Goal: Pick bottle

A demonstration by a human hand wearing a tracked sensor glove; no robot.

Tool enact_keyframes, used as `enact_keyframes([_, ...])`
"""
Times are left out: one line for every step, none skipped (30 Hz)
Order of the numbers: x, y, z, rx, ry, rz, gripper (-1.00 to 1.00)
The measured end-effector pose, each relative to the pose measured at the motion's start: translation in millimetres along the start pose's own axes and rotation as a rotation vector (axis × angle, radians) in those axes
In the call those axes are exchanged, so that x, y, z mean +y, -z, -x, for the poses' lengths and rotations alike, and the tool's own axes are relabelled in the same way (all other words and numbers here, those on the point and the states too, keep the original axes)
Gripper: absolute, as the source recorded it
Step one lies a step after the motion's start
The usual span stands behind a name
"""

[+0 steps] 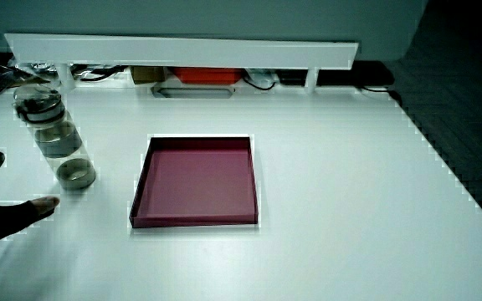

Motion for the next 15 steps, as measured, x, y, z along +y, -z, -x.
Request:
enact_keyframes([3.5,0.4,0.4,-0.006,-0.015,-0.004,0.0])
enact_keyframes([7.1,0.9,0.7,-0.012,-0.029,-0.008,0.0])
enact_keyframes([10.6,1.3,1.1,-0.018,-0.044,-0.012,0.0])
enact_keyframes([14.2,1.8,1.4,-0.024,-0.059,-0.016,0.0])
enact_keyframes([17.7,2.2,1.8,-0.031,-0.073,-0.02,0.0])
enact_keyframes([21.3,2.6,2.1,-0.037,-0.088,-0.024,0.0])
enact_keyframes([24.8,3.1,2.5,-0.043,-0.102,-0.028,0.0])
enact_keyframes([28.4,3.5,2.8,-0.049,-0.117,-0.031,0.0])
enact_keyframes([32.9,5.8,7.2,-0.044,-0.093,-0.043,0.0])
enact_keyframes([35.5,6.9,5.5,-0.062,-0.123,-0.043,0.0])
enact_keyframes([40.7,9.0,9.6,-0.065,-0.103,-0.049,0.0])
enact_keyframes([45.2,10.8,12.6,-0.066,-0.088,-0.052,0.0])
enact_keyframes([49.3,13.2,15.6,-0.096,-0.075,-0.064,0.0])
enact_keyframes([52.1,14.2,15.0,-0.104,-0.106,-0.061,0.0])
enact_keyframes([56.2,15.7,16.9,-0.102,-0.101,-0.065,0.0])
